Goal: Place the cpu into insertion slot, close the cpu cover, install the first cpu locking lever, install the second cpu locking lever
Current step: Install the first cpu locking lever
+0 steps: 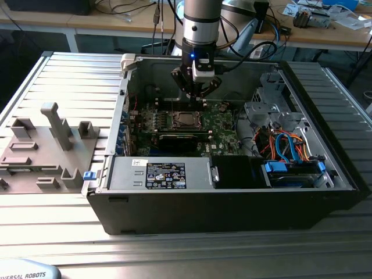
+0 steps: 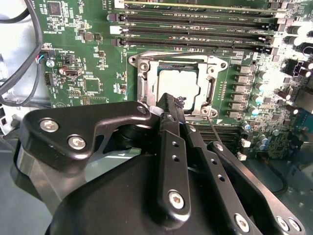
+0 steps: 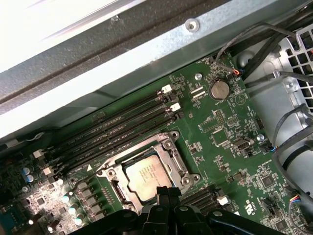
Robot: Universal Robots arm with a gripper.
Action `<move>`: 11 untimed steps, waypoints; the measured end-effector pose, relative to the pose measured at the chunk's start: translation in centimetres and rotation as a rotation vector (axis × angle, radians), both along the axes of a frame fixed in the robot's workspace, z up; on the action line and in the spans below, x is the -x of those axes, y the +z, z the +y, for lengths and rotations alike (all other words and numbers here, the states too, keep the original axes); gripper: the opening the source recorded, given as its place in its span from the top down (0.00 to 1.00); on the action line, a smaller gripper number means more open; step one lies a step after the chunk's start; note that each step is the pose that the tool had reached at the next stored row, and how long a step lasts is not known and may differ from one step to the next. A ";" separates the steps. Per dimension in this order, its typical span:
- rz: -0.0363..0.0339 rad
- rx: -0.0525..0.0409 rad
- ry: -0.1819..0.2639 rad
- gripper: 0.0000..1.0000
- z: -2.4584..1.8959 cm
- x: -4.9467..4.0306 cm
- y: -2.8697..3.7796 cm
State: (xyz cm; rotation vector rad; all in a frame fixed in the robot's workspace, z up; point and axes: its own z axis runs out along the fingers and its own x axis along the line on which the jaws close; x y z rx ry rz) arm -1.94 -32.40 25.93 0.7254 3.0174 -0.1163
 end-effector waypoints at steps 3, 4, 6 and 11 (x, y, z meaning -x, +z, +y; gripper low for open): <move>0.0000 0.0000 0.003 0.89 0.00 0.00 0.00; 0.0000 0.0000 0.004 0.89 0.00 0.00 0.00; 0.0000 0.0000 0.005 0.89 0.00 0.00 0.00; 0.0000 0.0000 0.010 0.89 0.00 0.00 0.00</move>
